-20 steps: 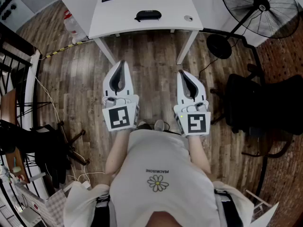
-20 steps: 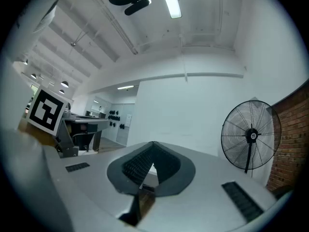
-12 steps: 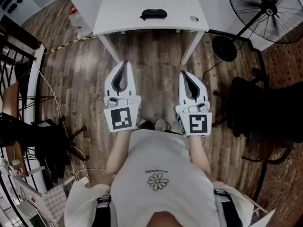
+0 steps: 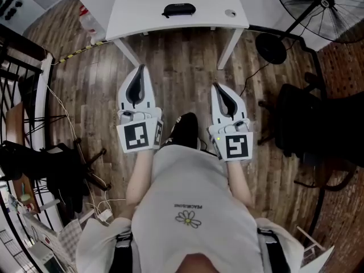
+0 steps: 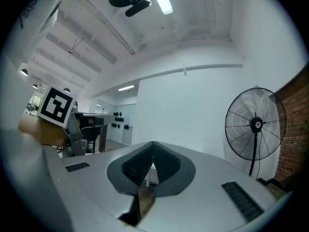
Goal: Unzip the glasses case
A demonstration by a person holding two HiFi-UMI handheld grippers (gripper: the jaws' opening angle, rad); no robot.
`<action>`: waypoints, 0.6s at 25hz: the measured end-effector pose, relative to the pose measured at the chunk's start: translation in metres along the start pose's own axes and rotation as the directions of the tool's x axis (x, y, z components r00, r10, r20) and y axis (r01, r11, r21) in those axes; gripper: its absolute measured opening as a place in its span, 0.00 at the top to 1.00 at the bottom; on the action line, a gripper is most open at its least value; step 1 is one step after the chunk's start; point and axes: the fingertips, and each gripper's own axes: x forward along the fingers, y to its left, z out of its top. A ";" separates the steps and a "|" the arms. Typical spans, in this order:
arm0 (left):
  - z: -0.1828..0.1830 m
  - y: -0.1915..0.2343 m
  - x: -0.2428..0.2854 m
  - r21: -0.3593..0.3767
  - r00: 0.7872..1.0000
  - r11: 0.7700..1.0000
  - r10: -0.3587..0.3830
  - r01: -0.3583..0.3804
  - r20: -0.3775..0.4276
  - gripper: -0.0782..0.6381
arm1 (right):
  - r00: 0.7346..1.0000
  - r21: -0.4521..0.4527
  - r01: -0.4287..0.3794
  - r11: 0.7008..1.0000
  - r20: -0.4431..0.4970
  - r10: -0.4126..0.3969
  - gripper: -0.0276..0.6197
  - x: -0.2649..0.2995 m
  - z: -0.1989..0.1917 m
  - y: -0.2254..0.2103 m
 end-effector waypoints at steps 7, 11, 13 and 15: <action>-0.002 0.001 0.058 -0.009 0.999 1.000 -0.027 0.027 0.041 0.87 | 0.999 -0.038 0.040 0.998 -0.029 -0.041 0.95 0.038 -0.008 -0.032; -0.016 0.007 0.105 -0.018 0.996 0.998 -0.054 0.055 0.066 0.87 | 0.997 -0.069 0.071 0.995 -0.019 -0.073 0.95 0.075 -0.017 -0.052; -0.025 0.012 0.132 -0.022 0.996 0.998 -0.057 0.058 0.066 0.87 | 0.996 -0.072 0.080 0.994 -0.027 -0.083 0.95 0.099 -0.024 -0.065; -0.034 0.020 0.166 -0.035 0.997 0.998 -0.056 0.058 0.061 0.87 | 0.995 -0.066 0.089 0.994 -0.048 -0.093 0.95 0.130 -0.030 -0.082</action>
